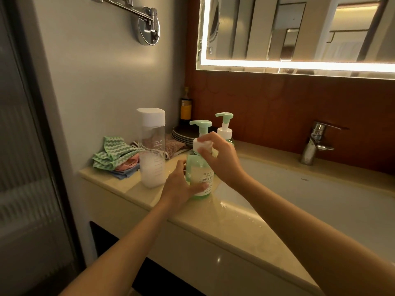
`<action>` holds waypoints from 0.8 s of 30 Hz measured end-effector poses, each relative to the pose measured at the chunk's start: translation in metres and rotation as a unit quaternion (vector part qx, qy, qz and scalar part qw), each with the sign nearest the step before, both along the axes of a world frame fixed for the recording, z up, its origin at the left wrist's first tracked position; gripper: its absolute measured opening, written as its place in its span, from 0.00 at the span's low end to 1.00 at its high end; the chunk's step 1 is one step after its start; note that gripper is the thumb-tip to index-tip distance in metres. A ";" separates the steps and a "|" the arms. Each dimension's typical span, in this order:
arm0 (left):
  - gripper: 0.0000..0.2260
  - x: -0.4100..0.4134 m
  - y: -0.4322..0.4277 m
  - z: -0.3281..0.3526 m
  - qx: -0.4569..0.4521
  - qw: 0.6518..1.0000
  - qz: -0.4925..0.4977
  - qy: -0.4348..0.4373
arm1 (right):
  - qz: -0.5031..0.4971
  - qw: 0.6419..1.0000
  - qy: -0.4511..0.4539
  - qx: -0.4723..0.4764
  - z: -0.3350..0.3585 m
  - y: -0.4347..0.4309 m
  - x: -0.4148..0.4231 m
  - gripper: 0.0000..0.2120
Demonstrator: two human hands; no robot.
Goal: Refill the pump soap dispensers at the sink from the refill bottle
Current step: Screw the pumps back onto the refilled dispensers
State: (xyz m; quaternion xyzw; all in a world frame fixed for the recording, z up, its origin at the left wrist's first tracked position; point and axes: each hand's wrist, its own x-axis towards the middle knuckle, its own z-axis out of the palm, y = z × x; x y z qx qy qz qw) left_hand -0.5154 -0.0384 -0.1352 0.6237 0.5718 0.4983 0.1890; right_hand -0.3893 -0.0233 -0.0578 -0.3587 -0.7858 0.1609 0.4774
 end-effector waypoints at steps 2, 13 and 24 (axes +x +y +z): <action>0.34 0.000 0.001 0.000 0.001 1.000 -0.003 -0.002 | -0.005 0.998 0.053 -0.016 0.001 -0.001 -0.003 0.07; 0.31 -0.001 0.003 0.000 -0.012 0.999 -0.034 -0.016 | 0.012 0.977 -0.087 -0.195 0.030 0.018 -0.010 0.27; 0.33 -0.001 0.003 -0.001 -0.012 0.999 -0.039 -0.016 | 0.025 0.982 -0.037 -0.186 0.022 0.018 -0.010 0.17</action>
